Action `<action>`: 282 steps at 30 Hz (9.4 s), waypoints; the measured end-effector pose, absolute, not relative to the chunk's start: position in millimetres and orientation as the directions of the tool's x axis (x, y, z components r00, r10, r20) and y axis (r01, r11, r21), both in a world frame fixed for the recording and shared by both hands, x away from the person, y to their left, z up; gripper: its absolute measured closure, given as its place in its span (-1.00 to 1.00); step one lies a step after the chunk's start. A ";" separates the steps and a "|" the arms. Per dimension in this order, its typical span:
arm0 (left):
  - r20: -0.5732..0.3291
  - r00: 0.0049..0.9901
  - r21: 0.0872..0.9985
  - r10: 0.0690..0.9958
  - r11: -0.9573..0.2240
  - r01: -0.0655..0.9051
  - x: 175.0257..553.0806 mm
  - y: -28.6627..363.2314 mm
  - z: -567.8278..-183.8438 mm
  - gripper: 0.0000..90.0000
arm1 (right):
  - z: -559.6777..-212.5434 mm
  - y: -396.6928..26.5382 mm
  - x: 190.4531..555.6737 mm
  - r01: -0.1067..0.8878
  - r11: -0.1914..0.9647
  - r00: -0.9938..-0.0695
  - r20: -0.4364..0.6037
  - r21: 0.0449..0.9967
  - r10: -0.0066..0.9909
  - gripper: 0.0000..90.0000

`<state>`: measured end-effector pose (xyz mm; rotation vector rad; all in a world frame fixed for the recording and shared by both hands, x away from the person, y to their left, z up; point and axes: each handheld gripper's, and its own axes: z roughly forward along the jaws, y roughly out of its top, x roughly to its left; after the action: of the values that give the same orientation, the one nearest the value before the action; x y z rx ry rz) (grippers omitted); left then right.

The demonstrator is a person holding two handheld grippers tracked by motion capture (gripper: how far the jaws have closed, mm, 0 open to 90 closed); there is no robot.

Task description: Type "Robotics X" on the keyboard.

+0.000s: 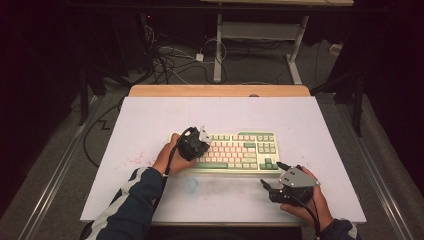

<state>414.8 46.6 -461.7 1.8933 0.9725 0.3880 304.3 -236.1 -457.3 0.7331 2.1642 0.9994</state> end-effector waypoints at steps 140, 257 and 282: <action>-0.085 0.523 0.945 0.848 -0.098 0.312 322.0 158.8 -488.3 -0.57 | -444.4 -102.1 422.5 0.239 0.684 -0.810 -0.247 0.689 0.531 1.00; -0.232 0.566 0.924 0.791 -0.003 0.383 338.1 162.1 -449.5 0.94 | -444.7 -259.2 307.8 0.190 0.519 -0.555 -0.345 0.834 0.757 -0.40; -0.206 0.626 0.907 0.752 -0.093 0.410 366.3 100.0 -452.6 0.94 | -452.0 -256.2 312.7 0.228 0.542 -0.562 -0.345 0.809 0.752 -0.39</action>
<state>366.3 100.0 -452.6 1.7170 0.9562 0.3759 312.7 -256.2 -452.0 0.7884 2.0759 0.9531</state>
